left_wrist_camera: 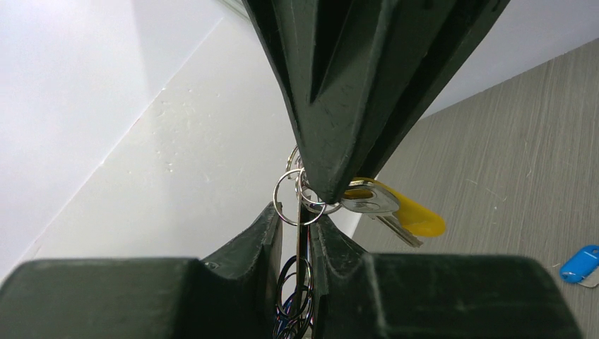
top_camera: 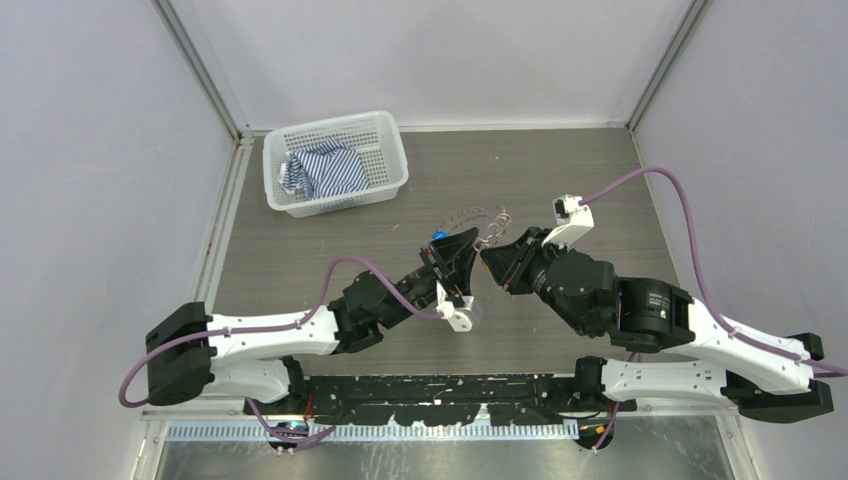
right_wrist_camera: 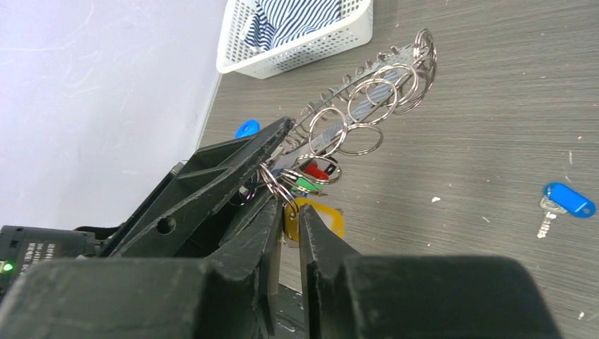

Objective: Remove the keys from the keyring

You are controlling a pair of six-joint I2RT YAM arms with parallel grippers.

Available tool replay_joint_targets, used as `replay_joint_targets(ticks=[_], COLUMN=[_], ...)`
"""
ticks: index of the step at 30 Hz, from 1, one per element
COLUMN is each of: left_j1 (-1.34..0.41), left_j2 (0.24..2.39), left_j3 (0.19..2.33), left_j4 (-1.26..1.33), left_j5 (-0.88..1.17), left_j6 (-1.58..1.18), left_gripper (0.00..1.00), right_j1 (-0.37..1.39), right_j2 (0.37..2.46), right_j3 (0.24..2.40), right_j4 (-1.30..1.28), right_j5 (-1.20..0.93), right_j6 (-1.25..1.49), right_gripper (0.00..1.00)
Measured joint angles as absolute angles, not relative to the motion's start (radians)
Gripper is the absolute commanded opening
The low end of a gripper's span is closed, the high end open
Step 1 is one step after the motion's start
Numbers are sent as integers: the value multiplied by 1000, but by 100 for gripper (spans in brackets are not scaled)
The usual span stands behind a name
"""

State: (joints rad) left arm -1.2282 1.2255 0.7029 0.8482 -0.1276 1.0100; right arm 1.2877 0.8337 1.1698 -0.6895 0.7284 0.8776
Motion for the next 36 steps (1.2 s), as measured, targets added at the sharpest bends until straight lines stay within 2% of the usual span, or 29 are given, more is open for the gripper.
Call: replay_joint_targets(ticks=[4,10,13,21,32,35,36], left_j1=[-1228,-1227,-1224,-1224,-1216,-1216,-1216], left_j2=[1217,1213,1206,1124,1003,999,999], left_j3=[704,705,705,705,730,735,735], left_j4=[833,825,811,733,493,449,440], left_j5=[-123,-123,-123,-62,30,42,46], left_j6=[1000,997,989,915,787,766,764], left_gripper=[0,0,0,0,0,0,0], right_j1=[1288,1288,1288,1288,1288,1288,1288], right_j2=[843,862,867,879,1003,1030,1038], right_j3=[1176,1200,1219,1327,1473,1496,1501], right_j4=[-706,-716,-729,-815,-932,-953,-960], right_j5=[734,729,708,595,413,366,356], right_j6=[853,809,779,615,405,367,358], right_gripper=[21,9,5,3,1,2,7])
